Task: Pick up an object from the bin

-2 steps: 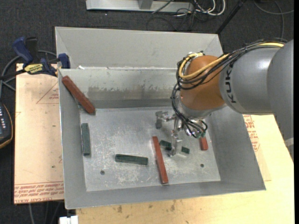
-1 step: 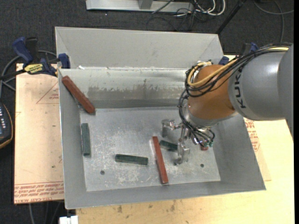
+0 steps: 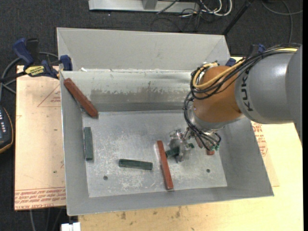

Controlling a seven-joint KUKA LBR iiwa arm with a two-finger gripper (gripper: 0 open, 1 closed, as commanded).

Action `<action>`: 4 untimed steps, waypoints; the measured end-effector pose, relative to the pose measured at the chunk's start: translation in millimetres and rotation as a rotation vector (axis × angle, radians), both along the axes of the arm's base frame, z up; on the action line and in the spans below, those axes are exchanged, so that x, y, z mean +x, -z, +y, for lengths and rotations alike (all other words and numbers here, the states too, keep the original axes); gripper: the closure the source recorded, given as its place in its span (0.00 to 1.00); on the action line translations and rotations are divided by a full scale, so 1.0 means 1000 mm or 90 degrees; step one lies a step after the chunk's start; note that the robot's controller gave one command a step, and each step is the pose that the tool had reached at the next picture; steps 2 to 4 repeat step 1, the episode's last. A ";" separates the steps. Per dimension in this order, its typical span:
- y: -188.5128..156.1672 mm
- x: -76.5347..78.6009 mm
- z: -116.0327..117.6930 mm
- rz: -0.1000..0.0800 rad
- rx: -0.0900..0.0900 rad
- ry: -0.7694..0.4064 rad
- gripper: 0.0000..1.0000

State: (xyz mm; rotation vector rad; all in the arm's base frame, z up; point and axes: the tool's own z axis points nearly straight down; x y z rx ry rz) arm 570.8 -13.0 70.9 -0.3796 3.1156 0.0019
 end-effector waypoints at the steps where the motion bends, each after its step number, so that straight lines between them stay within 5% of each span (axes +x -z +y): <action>1: -0.142 -0.004 -0.034 -0.006 -0.001 0.043 1.00; 4: -0.142 -0.004 -0.034 -0.006 -0.001 0.043 1.00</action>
Offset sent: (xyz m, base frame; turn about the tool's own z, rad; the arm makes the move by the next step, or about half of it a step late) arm -0.0068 -0.0333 0.1368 0.0639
